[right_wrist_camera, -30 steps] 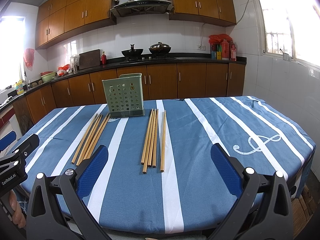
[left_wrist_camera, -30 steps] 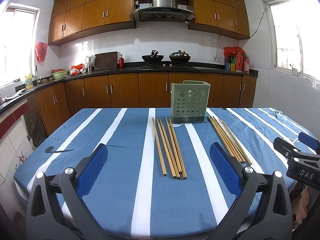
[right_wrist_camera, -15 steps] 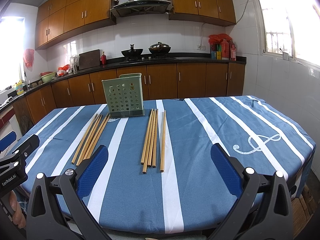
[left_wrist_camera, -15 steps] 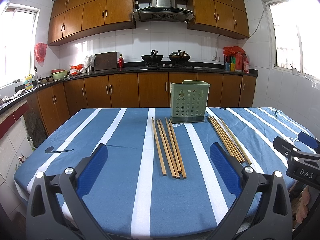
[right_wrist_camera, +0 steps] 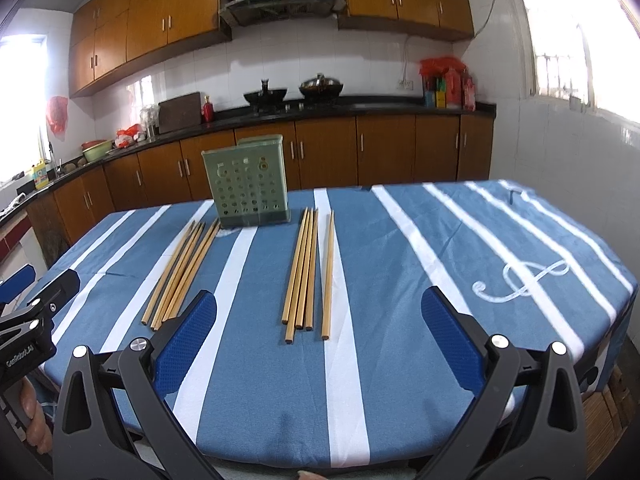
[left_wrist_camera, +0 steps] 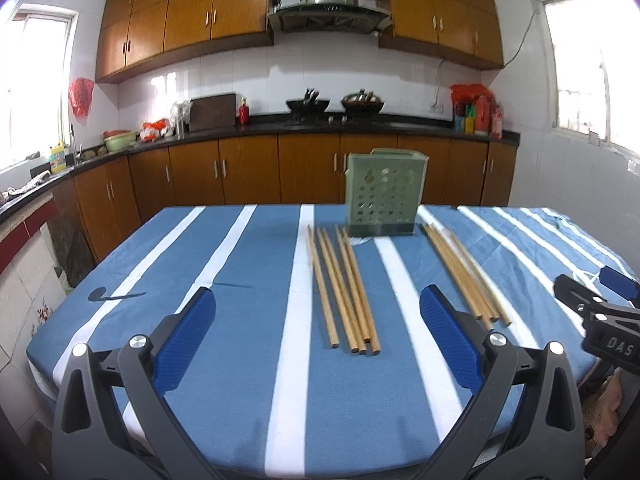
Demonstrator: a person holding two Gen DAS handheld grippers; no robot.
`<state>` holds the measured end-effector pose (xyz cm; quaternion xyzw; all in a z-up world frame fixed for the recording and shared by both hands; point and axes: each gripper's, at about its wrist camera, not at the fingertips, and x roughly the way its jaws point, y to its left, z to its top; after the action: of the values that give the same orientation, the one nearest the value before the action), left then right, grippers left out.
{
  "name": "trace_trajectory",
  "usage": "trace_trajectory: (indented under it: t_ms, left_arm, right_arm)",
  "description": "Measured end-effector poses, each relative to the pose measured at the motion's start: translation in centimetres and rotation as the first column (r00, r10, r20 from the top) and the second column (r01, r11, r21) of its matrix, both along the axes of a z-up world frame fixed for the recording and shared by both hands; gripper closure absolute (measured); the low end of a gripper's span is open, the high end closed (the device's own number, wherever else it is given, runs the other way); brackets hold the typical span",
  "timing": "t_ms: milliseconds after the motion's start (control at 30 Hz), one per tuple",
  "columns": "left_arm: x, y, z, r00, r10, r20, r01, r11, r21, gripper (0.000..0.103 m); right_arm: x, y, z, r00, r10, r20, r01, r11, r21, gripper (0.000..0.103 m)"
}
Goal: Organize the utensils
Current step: 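Close the right tool on one wooden chopstick while the left tool grasps another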
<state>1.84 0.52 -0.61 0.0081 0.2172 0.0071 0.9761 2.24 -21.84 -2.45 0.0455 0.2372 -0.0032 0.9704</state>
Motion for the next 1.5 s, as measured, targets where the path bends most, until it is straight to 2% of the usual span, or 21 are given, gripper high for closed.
trace_trajectory:
  t_ms: [100, 233, 300, 367, 400, 467, 533, 567, 600, 767, 867, 1000, 1167, 1333, 1500]
  left_arm:
    - [2.4, 1.1, -0.7, 0.998, 0.015, -0.065, -0.014, 1.0, 0.01, 0.004]
    - [5.3, 2.2, -1.0, 0.991, 0.018, -0.131, -0.018, 1.0, 0.0, 0.004]
    - [7.1, 2.8, -1.2, 0.984, 0.021, -0.174, -0.023, 1.0, -0.006, 0.004]
    - [8.9, 3.3, -1.6, 0.976, 0.028, -0.215, -0.031, 0.999, -0.008, 0.004]
    - [9.6, 3.4, -1.8, 0.973, 0.031, -0.229, -0.034, 0.999, -0.007, 0.004]
    - [11.0, 3.8, -2.2, 0.966, 0.032, -0.257, -0.036, 0.999, -0.013, 0.004]
    - [12.2, 4.1, -2.7, 0.958, 0.031, -0.284, -0.039, 0.999, -0.022, 0.009]
    - [12.8, 4.0, -2.9, 0.954, 0.026, -0.298, -0.036, 0.999, -0.028, 0.016]
    - [13.2, 4.0, -3.1, 0.95, 0.019, -0.312, -0.032, 0.999, -0.037, 0.022]
    - [14.9, 3.6, -3.9, 0.932, -0.035, -0.361, 0.009, 0.997, -0.073, 0.036]
    - [15.6, 2.9, -4.3, 0.921, -0.07, -0.382, 0.045, 0.996, -0.075, 0.047]
    - [16.8, 2.3, -5.5, 0.893, -0.118, -0.433, 0.076, 0.991, -0.114, 0.068]
    - [17.6, 2.0, -6.4, 0.875, -0.1, -0.473, 0.064, 0.994, -0.092, 0.074]
    - [18.0, 1.8, -7.1, 0.858, -0.117, -0.499, 0.078, 0.992, -0.098, 0.087]
    - [18.5, 1.6, -7.2, 0.862, -0.093, -0.498, 0.069, 0.995, -0.066, 0.094]
  right_arm:
    - [1.6, -0.8, -1.0, 0.997, -0.015, -0.069, 0.017, 1.0, 0.026, 0.002]
    - [5.2, -2.6, -2.4, 0.976, -0.054, -0.21, 0.072, 0.994, 0.078, 0.003]
    - [6.8, -3.2, -2.9, 0.966, -0.056, -0.253, 0.083, 0.992, 0.099, 0.011]
    - [8.8, -3.4, -3.4, 0.954, -0.048, -0.296, 0.082, 0.991, 0.106, 0.029]
    - [9.6, -3.3, -3.6, 0.949, -0.042, -0.313, 0.078, 0.992, 0.104, 0.034]
    - [11.1, -3.2, -4.0, 0.941, -0.023, -0.338, 0.065, 0.991, 0.114, 0.05]
    - [12.4, -3.2, -4.3, 0.933, -0.004, -0.361, 0.054, 0.99, 0.13, 0.058]
    - [12.9, -3.3, -4.5, 0.928, 0.008, -0.372, 0.047, 0.989, 0.139, 0.065]
    - [13.6, -3.1, -4.9, 0.923, 0.024, -0.384, 0.038, 0.987, 0.153, 0.068]
    - [15.2, -2.7, -6.2, 0.903, 0.053, -0.426, 0.02, 0.986, 0.164, 0.084]
    - [15.0, -2.8, -6.3, 0.912, 0.039, -0.407, 0.018, 0.991, 0.136, 0.095]
    - [14.7, -3.0, -6.2, 0.915, 0.043, -0.401, 0.02, 0.988, 0.152, 0.095]
    - [15.2, -3.0, -6.2, 0.918, 0.037, -0.396, 0.016, 0.991, 0.129, 0.095]
    - [15.4, -2.9, -6.3, 0.917, 0.034, -0.397, 0.015, 0.993, 0.118, 0.095]
    - [15.4, -2.7, -6.3, 0.919, 0.037, -0.392, 0.005, 0.995, 0.104, 0.095]
